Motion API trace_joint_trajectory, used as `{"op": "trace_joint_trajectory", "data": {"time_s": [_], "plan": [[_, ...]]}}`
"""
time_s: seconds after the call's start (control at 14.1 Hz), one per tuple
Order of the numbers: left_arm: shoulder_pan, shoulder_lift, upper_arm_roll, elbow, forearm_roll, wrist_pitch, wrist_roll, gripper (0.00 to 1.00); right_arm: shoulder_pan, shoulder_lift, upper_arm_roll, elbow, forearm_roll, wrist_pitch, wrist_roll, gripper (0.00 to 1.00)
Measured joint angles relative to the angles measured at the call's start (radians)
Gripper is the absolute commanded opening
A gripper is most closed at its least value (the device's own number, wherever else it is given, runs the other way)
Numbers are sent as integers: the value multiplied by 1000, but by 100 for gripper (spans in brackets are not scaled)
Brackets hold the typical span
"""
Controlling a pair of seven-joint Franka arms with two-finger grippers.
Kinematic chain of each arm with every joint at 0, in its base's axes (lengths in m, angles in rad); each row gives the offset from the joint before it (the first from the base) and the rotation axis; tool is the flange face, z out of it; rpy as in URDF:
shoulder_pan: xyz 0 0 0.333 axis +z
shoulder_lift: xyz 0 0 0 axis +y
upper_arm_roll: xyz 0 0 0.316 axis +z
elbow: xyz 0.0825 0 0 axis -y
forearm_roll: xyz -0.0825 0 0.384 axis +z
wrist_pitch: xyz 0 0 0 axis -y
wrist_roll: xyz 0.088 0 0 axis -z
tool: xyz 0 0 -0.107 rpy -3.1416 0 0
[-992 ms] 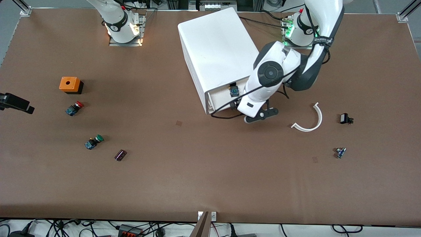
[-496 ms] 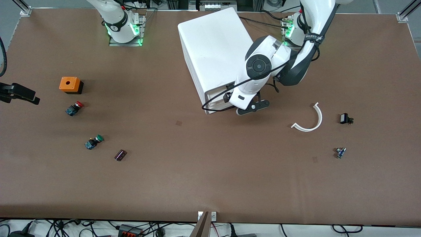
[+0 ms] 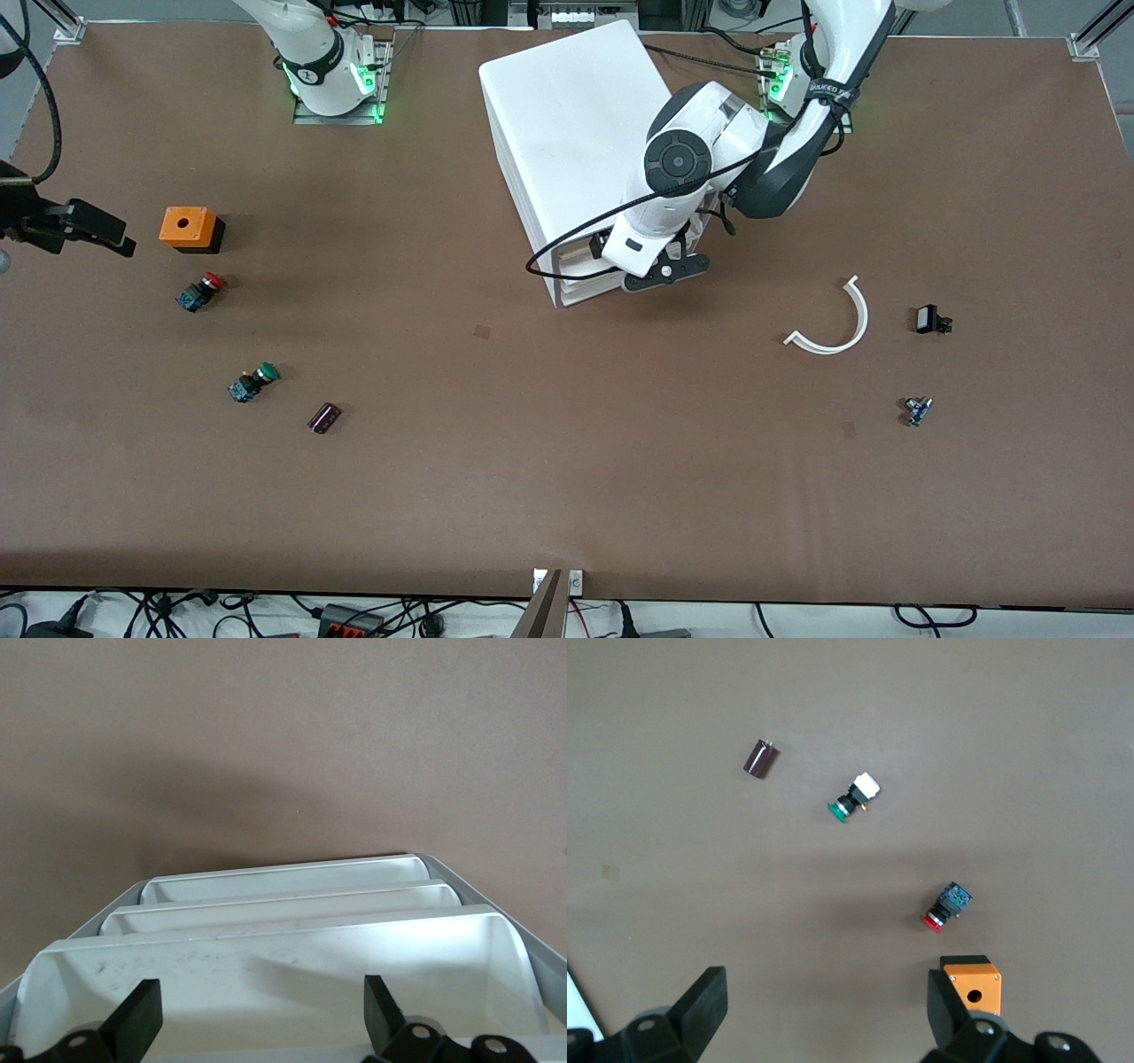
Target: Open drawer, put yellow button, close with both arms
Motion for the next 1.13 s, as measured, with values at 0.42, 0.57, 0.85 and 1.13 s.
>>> {"op": "trace_joint_trajectory", "data": {"time_s": [0.42, 0.57, 0.85, 1.13], "plan": [[73, -11, 7, 31, 85, 5, 25, 100, 6, -17, 10, -16, -35, 4, 0, 100], [120, -18, 8, 61, 114, -31, 106, 100, 6, -17, 10, -16, -35, 3, 1, 100], [255, -35, 13, 155, 137, -184, 367, 100, 7, -17, 11, -16, -35, 1, 1, 100], [409, -93, 16, 191, 137, -291, 640, 100, 8, -17, 11, -16, -35, 0, 1, 100]]}}
